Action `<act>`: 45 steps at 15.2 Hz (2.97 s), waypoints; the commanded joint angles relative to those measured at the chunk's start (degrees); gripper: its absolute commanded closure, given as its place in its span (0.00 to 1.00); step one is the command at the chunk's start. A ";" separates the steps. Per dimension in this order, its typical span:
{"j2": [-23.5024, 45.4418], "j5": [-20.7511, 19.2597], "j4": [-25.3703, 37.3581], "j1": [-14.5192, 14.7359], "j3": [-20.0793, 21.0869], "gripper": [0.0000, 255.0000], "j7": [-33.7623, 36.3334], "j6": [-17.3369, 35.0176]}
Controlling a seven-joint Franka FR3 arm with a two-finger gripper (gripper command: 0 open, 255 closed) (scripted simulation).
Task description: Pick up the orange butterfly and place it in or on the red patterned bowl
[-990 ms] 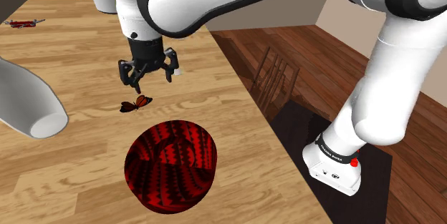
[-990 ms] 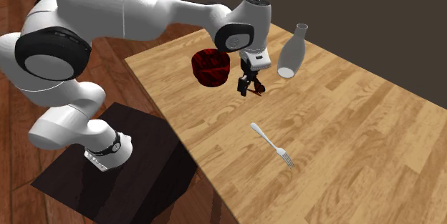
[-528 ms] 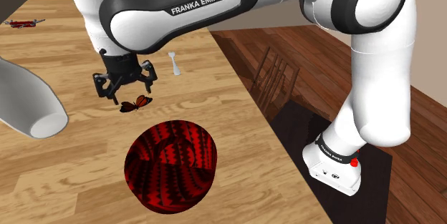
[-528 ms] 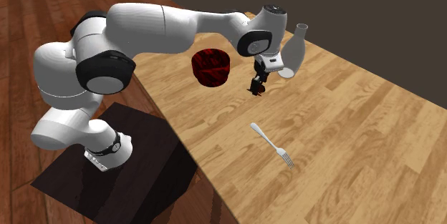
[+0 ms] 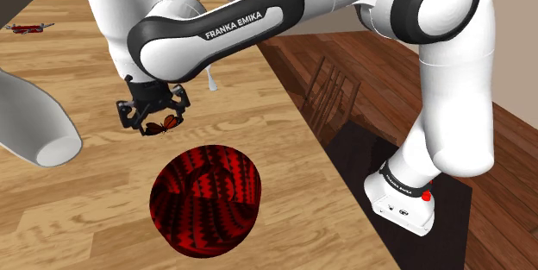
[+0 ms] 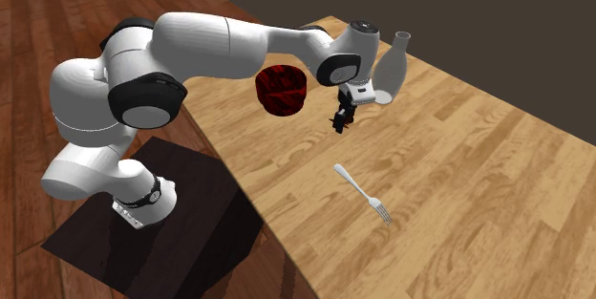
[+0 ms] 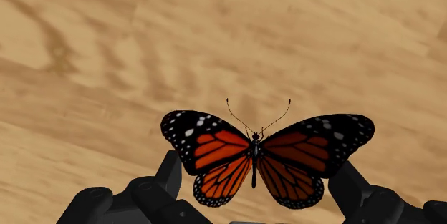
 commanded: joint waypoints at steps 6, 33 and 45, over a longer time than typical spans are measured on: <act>0.02 -0.03 -0.13 0.02 0.00 1.00 0.06 0.15; -1.96 1.34 10.95 1.03 0.87 1.00 -1.18 -12.53; -0.03 0.77 23.60 3.49 0.80 1.00 -1.76 -23.04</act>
